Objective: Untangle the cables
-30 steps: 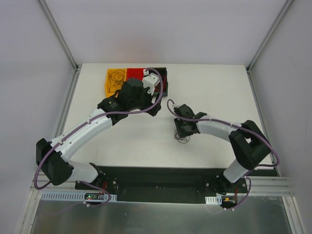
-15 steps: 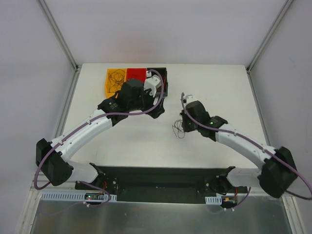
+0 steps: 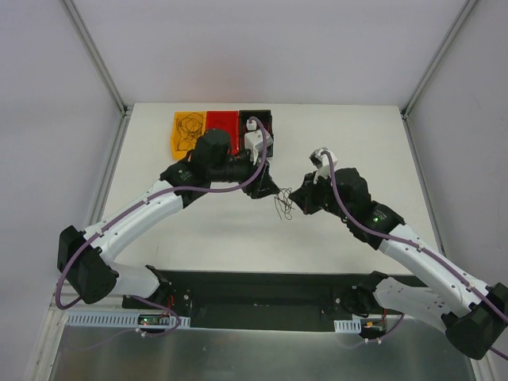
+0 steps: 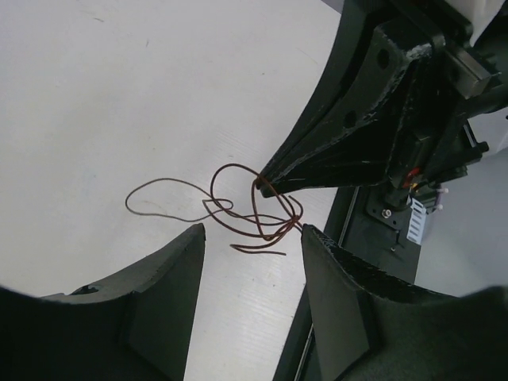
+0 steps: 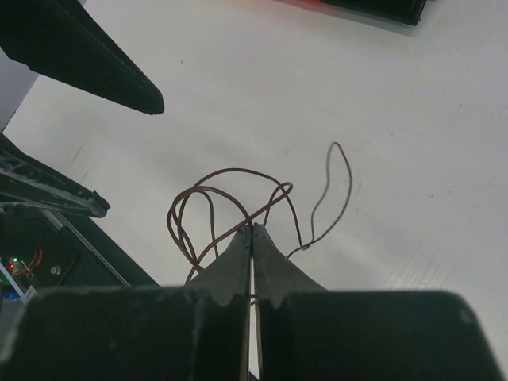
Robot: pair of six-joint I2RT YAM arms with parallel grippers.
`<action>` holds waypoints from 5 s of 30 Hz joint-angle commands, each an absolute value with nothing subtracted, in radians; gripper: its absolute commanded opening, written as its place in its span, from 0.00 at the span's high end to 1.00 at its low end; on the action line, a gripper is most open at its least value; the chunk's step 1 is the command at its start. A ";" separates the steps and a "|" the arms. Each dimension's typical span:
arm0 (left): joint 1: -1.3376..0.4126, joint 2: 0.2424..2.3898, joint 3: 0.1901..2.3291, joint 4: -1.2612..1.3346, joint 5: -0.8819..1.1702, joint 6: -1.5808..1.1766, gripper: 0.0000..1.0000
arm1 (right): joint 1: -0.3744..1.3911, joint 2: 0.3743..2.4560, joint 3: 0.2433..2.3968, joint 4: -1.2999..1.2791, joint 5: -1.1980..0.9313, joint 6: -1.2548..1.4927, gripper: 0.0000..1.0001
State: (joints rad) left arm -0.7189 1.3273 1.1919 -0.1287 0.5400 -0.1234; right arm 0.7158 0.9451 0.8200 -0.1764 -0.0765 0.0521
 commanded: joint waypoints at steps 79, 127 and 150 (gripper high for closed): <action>-0.873 1.742 1.365 -0.138 0.021 -0.072 1.00 | 0.270 1.088 0.555 0.026 -0.272 0.137 0.28; -0.790 2.001 1.494 -0.327 0.261 0.345 1.00 | 0.164 0.992 0.403 0.152 -0.308 0.153 0.28; -0.221 1.960 1.712 0.278 0.518 -0.093 1.00 | 0.164 1.072 0.411 0.176 -0.310 0.152 0.28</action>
State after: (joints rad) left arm -0.2794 1.8442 1.6062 0.1146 0.4034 0.0422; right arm 0.1715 1.0641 0.4103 0.1310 -0.3016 0.1493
